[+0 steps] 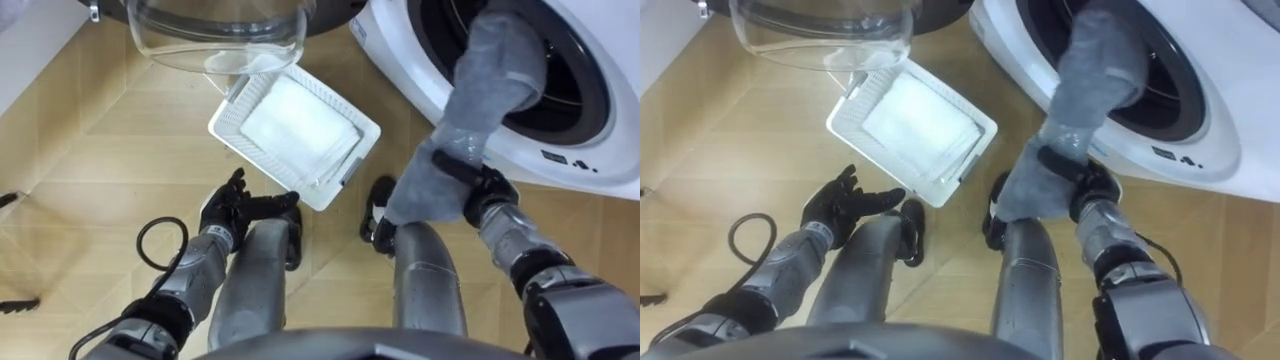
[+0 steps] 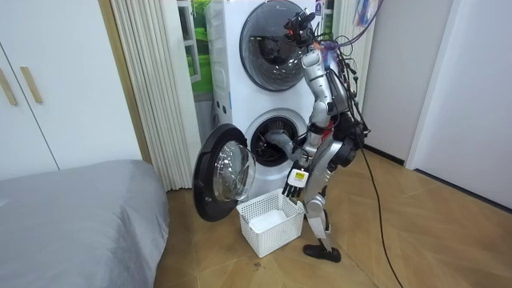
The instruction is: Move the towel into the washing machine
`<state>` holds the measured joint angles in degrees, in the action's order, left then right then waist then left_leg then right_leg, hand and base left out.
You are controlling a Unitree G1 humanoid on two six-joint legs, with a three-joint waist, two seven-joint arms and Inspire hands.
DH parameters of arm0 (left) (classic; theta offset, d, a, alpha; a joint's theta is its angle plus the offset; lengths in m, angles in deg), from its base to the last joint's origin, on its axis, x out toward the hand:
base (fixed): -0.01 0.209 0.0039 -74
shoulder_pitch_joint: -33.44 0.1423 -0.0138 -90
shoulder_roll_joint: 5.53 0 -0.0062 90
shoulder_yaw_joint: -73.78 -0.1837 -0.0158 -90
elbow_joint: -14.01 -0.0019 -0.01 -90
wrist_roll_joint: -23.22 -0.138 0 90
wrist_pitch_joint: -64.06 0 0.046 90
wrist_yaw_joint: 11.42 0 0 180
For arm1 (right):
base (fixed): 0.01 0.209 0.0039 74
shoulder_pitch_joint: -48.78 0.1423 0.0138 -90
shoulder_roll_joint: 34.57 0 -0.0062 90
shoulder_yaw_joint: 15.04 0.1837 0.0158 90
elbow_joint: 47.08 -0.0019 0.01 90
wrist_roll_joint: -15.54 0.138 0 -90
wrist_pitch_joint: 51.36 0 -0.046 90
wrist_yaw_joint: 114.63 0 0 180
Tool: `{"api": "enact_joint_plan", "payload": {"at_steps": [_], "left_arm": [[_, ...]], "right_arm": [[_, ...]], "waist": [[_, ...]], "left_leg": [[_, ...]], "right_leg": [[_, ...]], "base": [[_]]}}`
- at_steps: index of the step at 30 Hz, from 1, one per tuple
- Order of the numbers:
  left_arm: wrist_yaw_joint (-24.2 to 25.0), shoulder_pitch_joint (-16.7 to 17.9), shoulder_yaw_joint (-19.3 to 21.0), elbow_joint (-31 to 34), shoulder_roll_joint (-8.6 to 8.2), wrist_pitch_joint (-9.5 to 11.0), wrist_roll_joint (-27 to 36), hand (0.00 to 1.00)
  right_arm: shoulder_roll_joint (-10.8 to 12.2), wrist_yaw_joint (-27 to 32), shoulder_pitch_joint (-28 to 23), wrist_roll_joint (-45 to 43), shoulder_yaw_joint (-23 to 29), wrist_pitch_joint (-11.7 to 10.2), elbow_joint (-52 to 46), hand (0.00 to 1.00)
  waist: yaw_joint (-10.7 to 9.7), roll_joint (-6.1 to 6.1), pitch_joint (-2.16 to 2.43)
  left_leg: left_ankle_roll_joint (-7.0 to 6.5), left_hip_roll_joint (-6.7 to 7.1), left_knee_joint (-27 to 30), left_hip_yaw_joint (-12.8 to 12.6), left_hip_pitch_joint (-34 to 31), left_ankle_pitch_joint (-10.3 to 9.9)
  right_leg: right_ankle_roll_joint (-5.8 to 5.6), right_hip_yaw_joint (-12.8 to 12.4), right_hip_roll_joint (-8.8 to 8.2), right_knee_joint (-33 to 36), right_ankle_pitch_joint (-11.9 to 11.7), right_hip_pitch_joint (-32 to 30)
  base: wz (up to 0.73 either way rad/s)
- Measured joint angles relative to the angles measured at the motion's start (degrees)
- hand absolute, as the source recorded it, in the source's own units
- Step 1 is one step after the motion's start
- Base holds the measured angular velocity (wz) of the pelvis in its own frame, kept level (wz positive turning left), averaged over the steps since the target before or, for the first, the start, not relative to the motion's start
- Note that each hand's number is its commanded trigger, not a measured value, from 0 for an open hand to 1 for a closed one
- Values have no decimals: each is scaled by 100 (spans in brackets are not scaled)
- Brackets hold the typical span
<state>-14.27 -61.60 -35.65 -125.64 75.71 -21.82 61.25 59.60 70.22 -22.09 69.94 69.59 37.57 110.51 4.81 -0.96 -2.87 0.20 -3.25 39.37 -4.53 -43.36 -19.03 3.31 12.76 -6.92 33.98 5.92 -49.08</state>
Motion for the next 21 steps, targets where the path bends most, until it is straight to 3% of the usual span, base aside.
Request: {"api": "enact_joint_plan", "payload": {"at_steps": [4, 10, 14, 15, 16, 17, 21], "left_arm": [[-71, -21, 1, 11, 5, -53, 19, 0], [-220, -96, 9, 5, 123, -142, 20, 0], [-375, -72, 23, 303, 293, -216, 57, 0], [-451, -50, 27, 350, 326, -215, 44, 0], [-483, -11, 40, 398, 360, -210, 52, 0], [-545, 68, 65, 512, 436, -198, 51, 0], [-623, 277, 130, 710, 476, -157, 1, 0]], "right_arm": [[-36, -16, 47, 764, 178, 121, 1, 100], [-335, 41, 290, 1260, 421, 350, 2, 100], [-788, 250, 646, 1620, 459, 500, -44, 100], [-906, 366, 759, 1715, 491, 510, -90, 100], [-958, 408, 831, 1804, 512, 575, -105, 100], [-974, 476, 938, 2061, 515, 849, -126, 100], [-980, 872, 1213, 2424, 707, 1005, -138, 100]], "waist": [[-18, -40, -24], [-156, -174, -90], [-191, -305, -76], [-201, -388, -66], [-225, -421, -60], [-299, -481, -56], [-360, -550, -59]], "left_leg": [[-11, 1, 40, 1, -26, -7], [-43, 110, 144, -36, -60, -15], [-82, 108, 362, -95, -307, -46], [-87, 118, 366, -157, -296, -47], [-96, 113, 385, -172, -293, -53], [-101, 100, 413, -178, -293, -57], [-149, 109, 549, -197, -342, -82]], "right_leg": [[-7, -1, -8, 32, 3, -15], [-44, -132, -109, 335, 107, -159], [-38, -190, -147, 519, 107, -422], [-28, -191, -198, 566, 97, -443], [-27, -191, -205, 583, 97, -444], [-22, -187, -199, 581, 93, -436], [-50, -183, -224, 639, 57, -441]], "base": [[0], [4], [-1], [-7], [-6], [0], [1]]}}
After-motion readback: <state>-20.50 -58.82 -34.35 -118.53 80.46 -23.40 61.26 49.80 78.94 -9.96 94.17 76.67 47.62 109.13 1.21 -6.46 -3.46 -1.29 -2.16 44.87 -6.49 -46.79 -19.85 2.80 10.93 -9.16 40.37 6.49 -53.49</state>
